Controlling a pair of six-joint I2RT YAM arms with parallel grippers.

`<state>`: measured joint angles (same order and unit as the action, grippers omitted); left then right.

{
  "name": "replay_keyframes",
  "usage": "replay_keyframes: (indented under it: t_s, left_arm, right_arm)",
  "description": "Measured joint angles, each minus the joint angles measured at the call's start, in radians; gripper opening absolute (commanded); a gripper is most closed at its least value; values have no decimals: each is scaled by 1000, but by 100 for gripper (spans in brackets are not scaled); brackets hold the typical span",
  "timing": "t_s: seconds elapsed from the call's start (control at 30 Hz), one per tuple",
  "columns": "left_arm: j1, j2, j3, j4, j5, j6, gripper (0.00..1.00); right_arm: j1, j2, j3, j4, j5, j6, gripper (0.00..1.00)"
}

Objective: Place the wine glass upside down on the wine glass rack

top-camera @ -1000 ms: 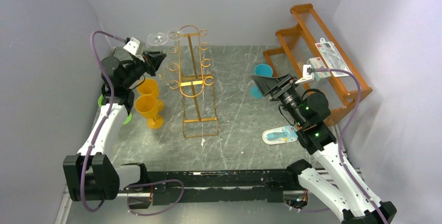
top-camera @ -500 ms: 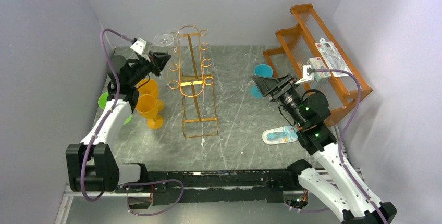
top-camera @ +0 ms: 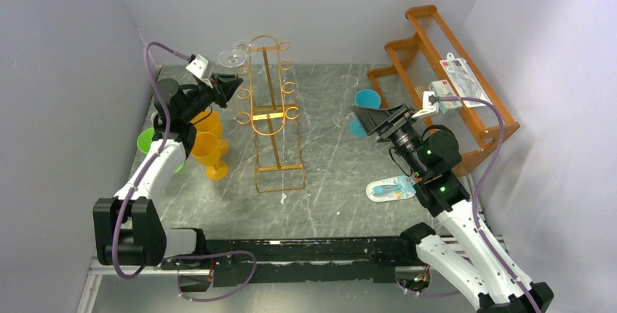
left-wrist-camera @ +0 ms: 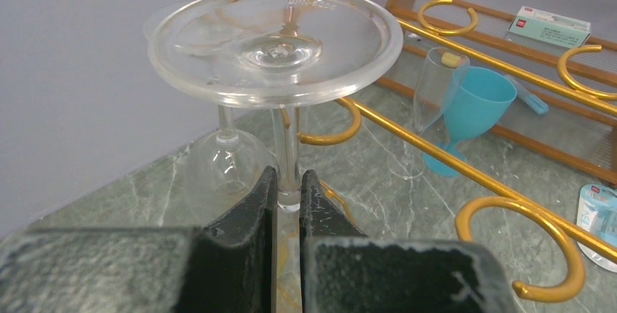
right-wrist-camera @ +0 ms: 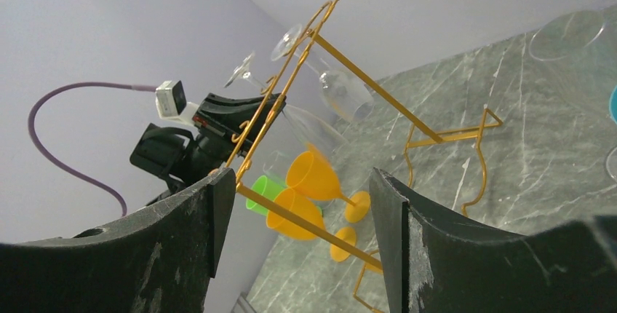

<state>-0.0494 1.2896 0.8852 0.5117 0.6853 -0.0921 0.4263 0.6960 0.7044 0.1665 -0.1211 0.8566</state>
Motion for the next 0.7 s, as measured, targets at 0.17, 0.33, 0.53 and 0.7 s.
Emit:
replay_keyframes:
  t_s: [0.17, 0.33, 0.53, 0.7]
  left_arm:
    - [0, 0, -14, 3, 6, 4, 5]
    - [-2, 0, -31, 5, 22, 21, 5]
    - [-7, 0, -31, 6, 28, 34, 5]
    - [-7, 0, -31, 0, -6, 37, 5]
  right_arm:
    - [0, 0, 0, 0, -3, 3, 72]
    - [0, 0, -3, 0, -3, 4, 71]
    - [0, -1, -8, 0, -3, 4, 71]
    - [0, -5, -8, 0, -3, 4, 72]
